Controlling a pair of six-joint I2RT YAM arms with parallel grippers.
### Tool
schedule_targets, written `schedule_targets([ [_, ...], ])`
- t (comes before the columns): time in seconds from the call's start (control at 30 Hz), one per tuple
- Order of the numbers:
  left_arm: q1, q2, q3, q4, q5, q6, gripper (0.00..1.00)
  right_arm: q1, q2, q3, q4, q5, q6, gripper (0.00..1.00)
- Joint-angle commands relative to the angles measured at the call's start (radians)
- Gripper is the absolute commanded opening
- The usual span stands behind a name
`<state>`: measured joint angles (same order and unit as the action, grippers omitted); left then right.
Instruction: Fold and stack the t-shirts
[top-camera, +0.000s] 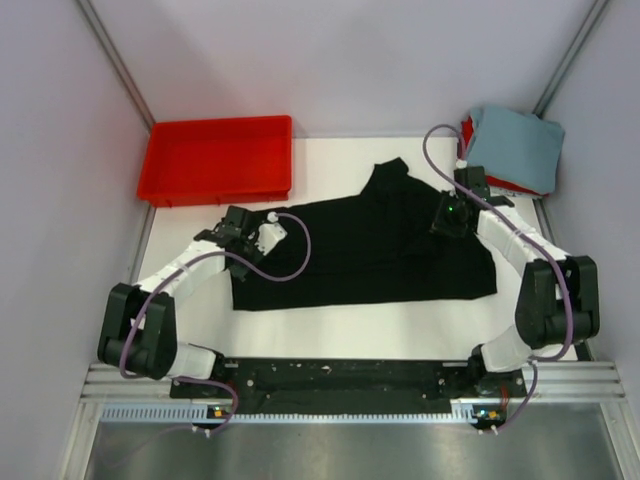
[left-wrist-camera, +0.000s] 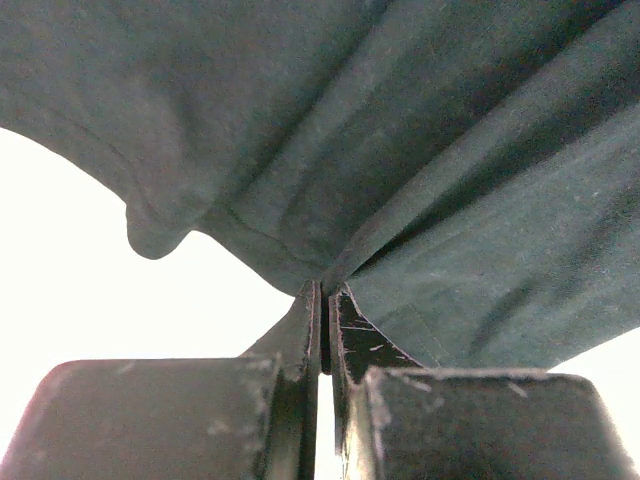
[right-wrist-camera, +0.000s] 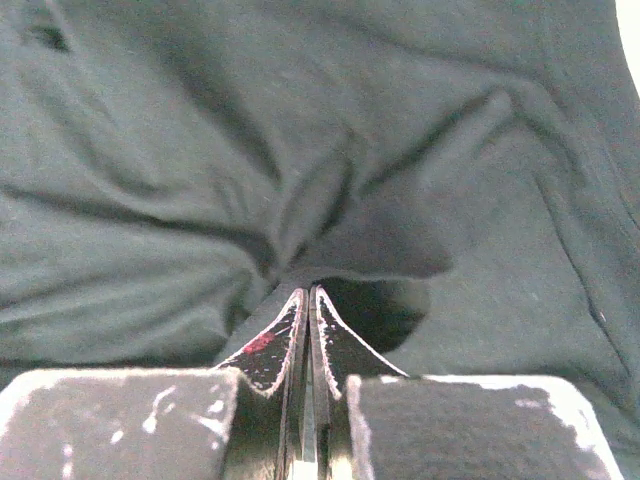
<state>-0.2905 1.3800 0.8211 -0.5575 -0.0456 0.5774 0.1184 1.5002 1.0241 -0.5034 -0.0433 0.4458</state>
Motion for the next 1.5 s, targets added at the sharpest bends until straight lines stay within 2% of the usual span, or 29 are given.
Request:
schedule_targets([
  [0.0,0.053,0.037,0.026,-0.041,0.024,-0.062,0.00,0.049,0.092,0.112,0.095,-0.066,-0.009,0.00],
  [0.4,0.123,0.048,0.004,-0.048,0.041,-0.085,0.00,0.096,0.302,0.309,0.164,-0.086,0.021,0.00],
  [0.57,0.125,0.007,0.009,-0.111,0.041,-0.094,0.00,0.132,0.341,0.356,0.167,-0.086,0.002,0.00],
  [0.67,0.126,-0.019,-0.008,-0.078,0.023,-0.087,0.00,0.138,0.338,0.375,0.131,-0.089,-0.013,0.00],
  [0.7,0.126,-0.013,-0.010,-0.062,0.007,-0.082,0.00,0.136,0.324,0.379,0.099,-0.072,-0.022,0.02],
  [0.83,0.128,0.043,0.019,-0.076,0.018,-0.080,0.00,0.136,0.208,0.332,-0.087,0.093,-0.021,0.41],
  [0.9,0.128,0.041,0.016,-0.070,0.039,-0.083,0.00,0.138,0.120,0.234,-0.125,0.132,-0.001,0.53],
  [1.03,0.128,0.033,-0.005,-0.056,0.041,-0.086,0.00,0.185,-0.024,0.010,-0.116,0.077,0.011,0.54],
  [1.13,0.128,0.037,-0.010,-0.053,0.041,-0.088,0.00,0.250,-0.055,-0.054,-0.129,0.091,0.036,0.53],
  [1.3,0.128,0.034,-0.023,-0.044,0.038,-0.091,0.00,0.250,-0.058,-0.145,-0.075,0.118,0.171,0.54],
  [1.47,0.128,0.025,-0.039,-0.041,0.033,-0.080,0.00,0.250,-0.020,-0.147,-0.041,0.148,0.169,0.53],
])
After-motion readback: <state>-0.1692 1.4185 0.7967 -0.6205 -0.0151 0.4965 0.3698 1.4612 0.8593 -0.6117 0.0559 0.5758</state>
